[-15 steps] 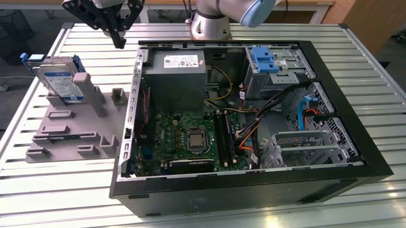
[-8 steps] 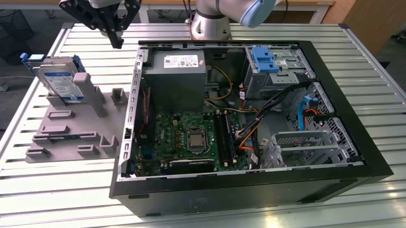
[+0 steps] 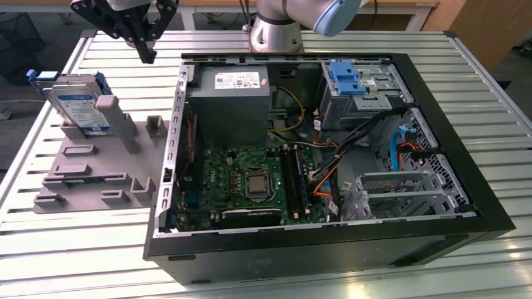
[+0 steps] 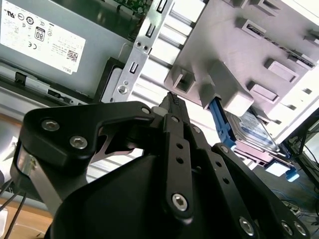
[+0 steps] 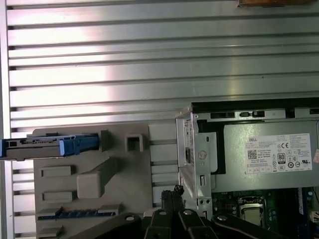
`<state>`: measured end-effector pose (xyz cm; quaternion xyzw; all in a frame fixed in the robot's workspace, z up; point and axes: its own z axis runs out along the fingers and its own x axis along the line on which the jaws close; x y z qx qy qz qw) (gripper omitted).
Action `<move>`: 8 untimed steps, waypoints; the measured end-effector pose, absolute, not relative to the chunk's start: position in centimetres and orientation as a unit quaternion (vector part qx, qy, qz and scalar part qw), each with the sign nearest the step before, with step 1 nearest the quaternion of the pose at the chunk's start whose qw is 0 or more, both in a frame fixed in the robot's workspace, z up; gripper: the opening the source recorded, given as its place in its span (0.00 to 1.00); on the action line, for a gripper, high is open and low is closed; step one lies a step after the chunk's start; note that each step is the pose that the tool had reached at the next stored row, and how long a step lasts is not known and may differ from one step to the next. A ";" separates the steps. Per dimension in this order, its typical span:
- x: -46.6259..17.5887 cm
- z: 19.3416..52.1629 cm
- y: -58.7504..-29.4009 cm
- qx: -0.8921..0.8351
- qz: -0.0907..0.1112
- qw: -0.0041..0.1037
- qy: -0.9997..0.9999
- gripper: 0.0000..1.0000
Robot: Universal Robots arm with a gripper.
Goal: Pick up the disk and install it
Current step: 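Reach for the disk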
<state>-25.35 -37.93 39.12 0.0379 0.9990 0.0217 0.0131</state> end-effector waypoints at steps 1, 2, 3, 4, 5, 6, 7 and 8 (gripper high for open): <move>-25.5 39.1 -37.9 0.038 0.022 0.013 0.999 0.11; -25.6 39.1 -37.9 0.038 0.022 0.013 0.999 0.11; -25.8 39.1 -37.9 0.038 0.022 0.013 0.999 0.11; -25.9 39.1 -37.9 0.038 0.022 0.013 0.999 0.11; -26.0 39.1 -37.9 0.038 0.022 0.013 0.999 0.11; -26.2 39.1 -37.8 0.038 0.022 0.013 0.999 0.11; -26.3 39.1 -37.8 0.038 0.022 0.013 0.999 0.11; -26.4 39.1 -37.8 0.038 0.022 0.013 0.999 0.11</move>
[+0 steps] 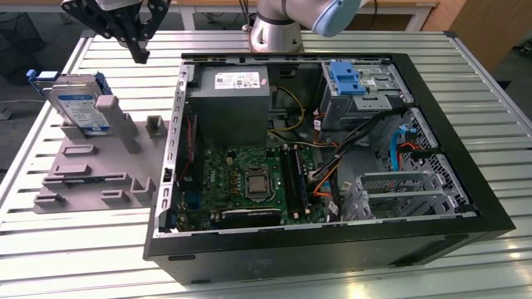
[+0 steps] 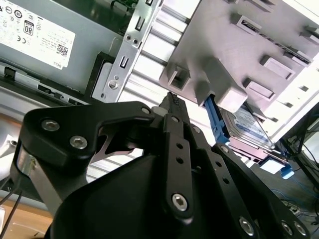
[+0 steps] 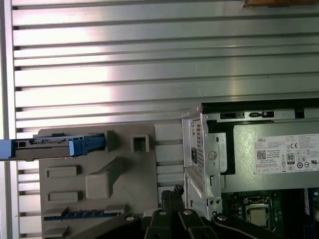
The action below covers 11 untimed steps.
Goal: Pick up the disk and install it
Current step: 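Reach for the disk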
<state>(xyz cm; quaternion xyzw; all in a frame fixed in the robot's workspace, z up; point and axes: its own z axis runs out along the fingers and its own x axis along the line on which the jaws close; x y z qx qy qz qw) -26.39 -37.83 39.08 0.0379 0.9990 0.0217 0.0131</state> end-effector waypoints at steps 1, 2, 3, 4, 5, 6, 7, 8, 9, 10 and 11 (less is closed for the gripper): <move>-26.5 39.1 -37.8 0.038 0.022 0.013 0.999 0.11; -26.6 39.1 -37.8 0.038 0.022 0.013 0.999 0.11; -26.7 39.1 -37.8 0.038 0.022 0.013 0.999 0.11; -26.9 39.1 -37.8 0.038 0.022 0.013 0.999 0.11; -27.0 39.1 -37.8 0.038 0.022 0.013 0.999 0.11; -27.1 39.0 -37.8 0.038 0.022 0.013 0.999 0.11; -27.2 39.0 -37.8 0.038 0.022 0.013 0.999 0.11; -27.3 39.0 -37.8 0.038 0.022 0.013 0.999 0.11; -27.4 39.0 -37.8 0.038 0.022 0.013 0.999 0.11; -27.6 39.0 -37.8 0.038 0.022 0.013 0.999 0.11; -27.7 39.0 -37.7 0.038 0.022 0.013 0.999 0.11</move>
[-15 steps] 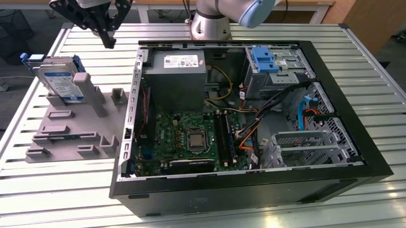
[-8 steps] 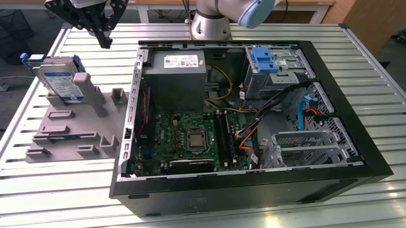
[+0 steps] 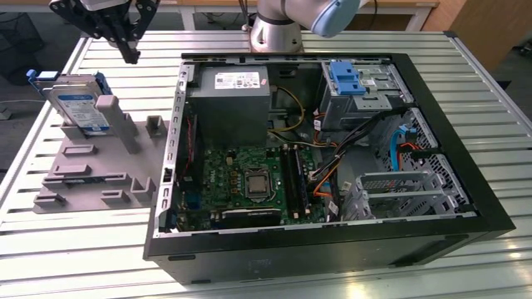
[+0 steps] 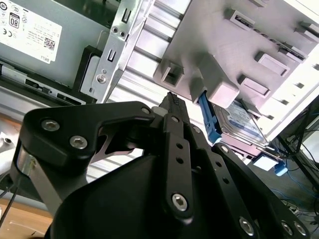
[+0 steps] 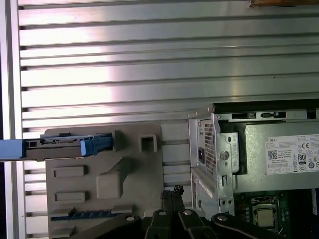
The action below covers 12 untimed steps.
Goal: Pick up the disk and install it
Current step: 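Reach for the disk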
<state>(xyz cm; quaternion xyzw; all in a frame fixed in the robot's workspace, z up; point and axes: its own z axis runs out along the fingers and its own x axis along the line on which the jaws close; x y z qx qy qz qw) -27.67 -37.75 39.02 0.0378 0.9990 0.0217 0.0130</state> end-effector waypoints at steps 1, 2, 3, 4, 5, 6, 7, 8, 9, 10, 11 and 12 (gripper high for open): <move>-27.8 39.0 -37.7 0.038 0.022 0.013 0.999 0.11; -27.9 39.0 -37.7 0.038 0.022 0.013 0.999 0.11; -28.0 39.0 -37.7 0.038 0.022 0.013 0.999 0.11; -28.1 39.0 -37.7 0.038 0.022 0.013 0.999 0.11; -28.3 39.0 -37.7 0.038 0.022 0.013 0.999 0.11; -28.4 39.0 -37.7 0.038 0.022 0.013 0.999 0.11; -28.5 39.0 -37.7 0.038 0.022 0.013 0.999 0.11; -28.6 39.0 -37.7 0.038 0.022 0.013 0.999 0.11; -28.7 39.0 -37.7 0.038 0.022 0.013 0.999 0.11; -28.8 39.0 -37.7 0.038 0.022 0.013 0.999 0.11; -28.9 39.0 -37.7 0.038 0.022 0.013 0.999 0.11; -29.0 38.9 -37.7 0.038 0.022 0.013 0.999 0.11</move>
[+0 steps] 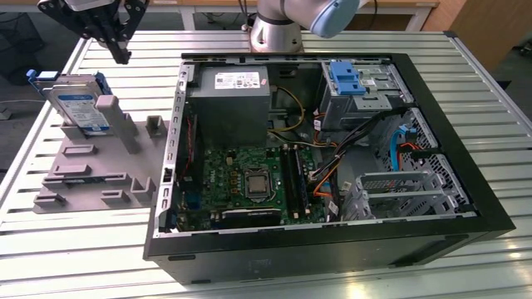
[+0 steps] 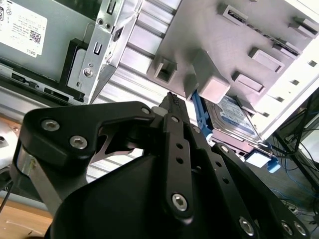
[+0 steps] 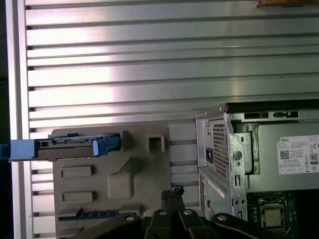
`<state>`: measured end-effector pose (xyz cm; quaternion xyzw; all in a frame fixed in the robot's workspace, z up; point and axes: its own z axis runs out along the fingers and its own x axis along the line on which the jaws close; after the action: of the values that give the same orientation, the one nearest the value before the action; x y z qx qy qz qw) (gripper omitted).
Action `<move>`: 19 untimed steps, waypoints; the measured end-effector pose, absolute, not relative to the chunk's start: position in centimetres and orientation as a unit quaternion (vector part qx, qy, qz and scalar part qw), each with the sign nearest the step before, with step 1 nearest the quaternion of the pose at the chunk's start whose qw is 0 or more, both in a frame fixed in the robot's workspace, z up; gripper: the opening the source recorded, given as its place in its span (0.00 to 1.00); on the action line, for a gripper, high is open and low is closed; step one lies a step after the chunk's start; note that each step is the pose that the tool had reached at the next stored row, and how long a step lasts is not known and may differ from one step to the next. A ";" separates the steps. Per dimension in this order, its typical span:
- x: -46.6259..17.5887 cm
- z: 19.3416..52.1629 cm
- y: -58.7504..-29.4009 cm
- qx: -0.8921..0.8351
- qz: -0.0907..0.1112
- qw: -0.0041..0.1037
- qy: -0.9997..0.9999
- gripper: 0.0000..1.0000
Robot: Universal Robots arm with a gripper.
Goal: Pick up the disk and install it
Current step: 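Reach for the disk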
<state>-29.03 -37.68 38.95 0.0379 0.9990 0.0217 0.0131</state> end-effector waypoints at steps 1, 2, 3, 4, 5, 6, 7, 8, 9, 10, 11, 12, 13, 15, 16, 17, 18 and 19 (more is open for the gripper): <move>-29.1 38.9 -37.7 0.038 0.022 0.013 0.999 0.11; -29.2 38.9 -37.7 0.038 0.022 0.013 0.999 0.11; -29.3 38.9 -37.7 0.038 0.022 0.013 0.999 0.11; -29.4 38.9 -37.7 0.038 0.022 0.013 0.999 0.11; -29.5 38.9 -37.7 0.038 0.022 0.013 0.999 0.11; -29.7 38.9 -37.6 0.038 0.022 0.013 0.999 0.11; -29.8 38.9 -37.6 0.038 0.022 0.013 0.999 0.11; -29.9 38.9 -37.6 0.038 0.022 0.013 0.999 0.11; -30.0 38.9 -37.6 0.038 0.022 0.013 0.999 0.11; -30.1 38.9 -37.6 0.038 0.022 0.013 0.999 0.11; -30.2 38.9 -37.6 0.038 0.022 0.013 0.999 0.11; -30.3 38.9 -37.6 0.038 0.022 0.013 0.999 0.11; -30.5 38.9 -37.6 0.038 0.022 0.013 0.999 0.11; -30.7 38.8 -37.6 0.038 0.022 0.013 0.999 0.11; -30.9 38.8 -37.6 0.038 0.022 0.013 0.999 0.11; -31.0 38.8 -37.6 0.038 0.022 0.013 0.999 0.11; -31.2 38.8 -37.6 0.038 0.022 0.013 0.999 0.11; -31.3 38.8 -37.5 0.038 0.022 0.013 0.999 0.11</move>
<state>-31.30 -37.54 38.82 0.0379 0.9990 0.0217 0.0131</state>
